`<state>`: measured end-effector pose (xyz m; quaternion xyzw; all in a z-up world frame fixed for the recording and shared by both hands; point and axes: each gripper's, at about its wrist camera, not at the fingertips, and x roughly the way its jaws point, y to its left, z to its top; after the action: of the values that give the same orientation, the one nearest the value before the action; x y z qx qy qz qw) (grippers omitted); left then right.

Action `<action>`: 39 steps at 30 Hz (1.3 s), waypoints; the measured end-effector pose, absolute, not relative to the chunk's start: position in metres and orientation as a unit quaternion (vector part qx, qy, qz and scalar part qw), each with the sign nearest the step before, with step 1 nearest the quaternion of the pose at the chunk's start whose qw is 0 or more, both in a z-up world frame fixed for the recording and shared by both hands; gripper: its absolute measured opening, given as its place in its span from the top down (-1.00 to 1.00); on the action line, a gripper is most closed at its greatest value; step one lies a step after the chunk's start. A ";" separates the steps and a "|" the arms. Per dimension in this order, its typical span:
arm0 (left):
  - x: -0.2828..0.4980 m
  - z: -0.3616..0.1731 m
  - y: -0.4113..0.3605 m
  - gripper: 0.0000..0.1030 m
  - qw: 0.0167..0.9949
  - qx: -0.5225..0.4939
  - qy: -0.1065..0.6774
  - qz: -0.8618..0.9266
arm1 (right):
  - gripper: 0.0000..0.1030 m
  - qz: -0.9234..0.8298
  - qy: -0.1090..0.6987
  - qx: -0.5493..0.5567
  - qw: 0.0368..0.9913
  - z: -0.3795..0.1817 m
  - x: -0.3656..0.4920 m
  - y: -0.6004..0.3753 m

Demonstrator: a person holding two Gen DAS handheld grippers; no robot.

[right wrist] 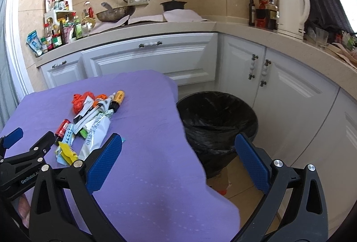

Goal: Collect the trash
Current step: 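Grasp the white-and-teal tube with the right gripper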

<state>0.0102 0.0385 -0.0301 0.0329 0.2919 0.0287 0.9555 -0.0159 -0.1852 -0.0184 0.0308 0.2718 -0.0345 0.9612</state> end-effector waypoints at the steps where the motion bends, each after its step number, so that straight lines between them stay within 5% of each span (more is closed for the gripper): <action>1: 0.010 -0.031 0.044 -0.86 0.955 0.034 0.292 0.034 | -0.87 -0.029 0.275 0.030 0.960 -0.020 -0.014 -0.180; 3: 0.009 -0.034 0.055 -0.74 0.954 0.035 0.295 0.042 | -0.70 -0.019 0.283 0.029 0.958 -0.024 -0.008 -0.171; 5: 0.010 -0.038 0.065 -0.29 0.950 0.034 0.307 0.046 | -0.61 -0.006 0.295 0.029 0.955 -0.030 -0.002 -0.161; 30: 0.020 -0.060 0.110 -0.44 0.937 -0.002 0.345 0.060 | -0.09 0.041 0.404 -0.010 0.914 -0.090 0.049 -0.083; 37: 0.023 -0.061 0.102 -0.47 0.936 0.002 0.347 0.057 | 0.71 0.049 0.406 -0.005 0.913 -0.092 0.055 -0.091; 39: 0.024 -0.061 0.100 -0.47 0.935 0.001 0.349 0.055 | 0.72 0.052 0.406 0.007 0.912 -0.091 0.055 -0.097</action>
<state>0.0241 0.1004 -0.0610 0.0008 0.3493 0.0555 0.9354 0.0553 -0.0968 -0.0911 0.0067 0.4063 0.0523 0.9122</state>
